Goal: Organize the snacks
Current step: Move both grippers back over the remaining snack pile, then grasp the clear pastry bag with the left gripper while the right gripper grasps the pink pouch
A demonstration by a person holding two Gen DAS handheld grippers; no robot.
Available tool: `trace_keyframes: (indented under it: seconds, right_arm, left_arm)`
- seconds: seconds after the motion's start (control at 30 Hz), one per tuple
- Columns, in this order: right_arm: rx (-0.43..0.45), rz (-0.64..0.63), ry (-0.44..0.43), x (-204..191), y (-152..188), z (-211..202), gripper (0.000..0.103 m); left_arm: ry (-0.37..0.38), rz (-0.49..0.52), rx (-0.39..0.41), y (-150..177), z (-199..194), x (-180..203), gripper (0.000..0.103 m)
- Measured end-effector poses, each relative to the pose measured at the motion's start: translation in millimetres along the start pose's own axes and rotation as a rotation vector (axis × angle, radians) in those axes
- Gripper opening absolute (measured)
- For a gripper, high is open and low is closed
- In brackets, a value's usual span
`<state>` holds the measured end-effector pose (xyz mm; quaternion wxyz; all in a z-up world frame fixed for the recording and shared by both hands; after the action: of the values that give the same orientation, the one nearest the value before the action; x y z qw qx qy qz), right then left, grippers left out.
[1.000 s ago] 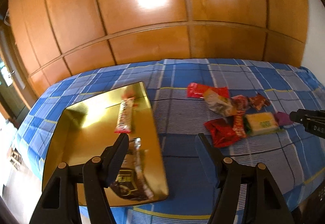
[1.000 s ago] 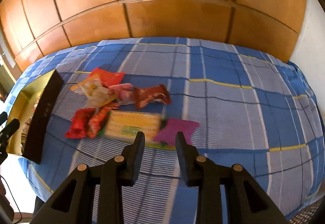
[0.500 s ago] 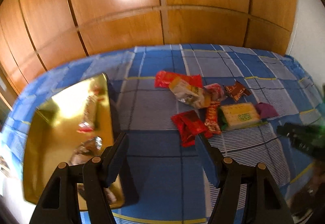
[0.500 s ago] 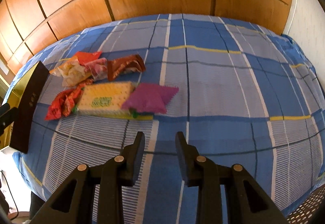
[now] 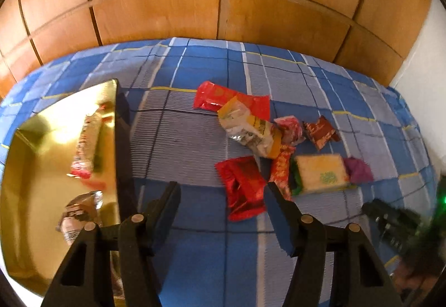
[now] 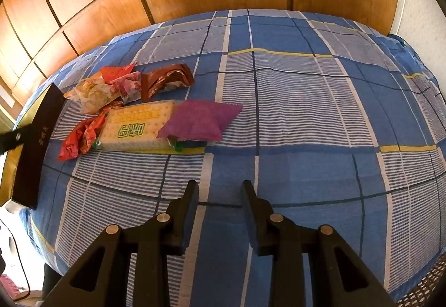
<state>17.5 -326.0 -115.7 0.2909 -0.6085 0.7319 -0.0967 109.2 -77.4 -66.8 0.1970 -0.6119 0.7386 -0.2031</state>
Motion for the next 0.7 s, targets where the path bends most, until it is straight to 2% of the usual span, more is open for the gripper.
trace_keyframes:
  seconds: [0.47, 0.7]
  right_arm:
    - [0.012, -0.006, -0.023, 1, 2, 0, 0.037]
    - [0.017, -0.010, -0.024, 0, 2, 1, 0.038]
  left_arm:
    - [0.037, -0.065, -0.060, -23, 35, 20, 0.063]
    - [0.088, -0.145, -0.100, -35, 54, 22, 0.066]
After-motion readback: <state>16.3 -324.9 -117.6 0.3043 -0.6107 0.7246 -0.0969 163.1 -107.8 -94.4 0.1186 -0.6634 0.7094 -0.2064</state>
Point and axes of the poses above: each gripper's, at about its wrist camera, not at the fingertips, and z roughly the way its jaws point, x to its right, y to its underside, the point moved 4 cm from there along z, roughly the way its jaws point, and after that the axes turned 10 degrees about -y, right-handed, at the moved point
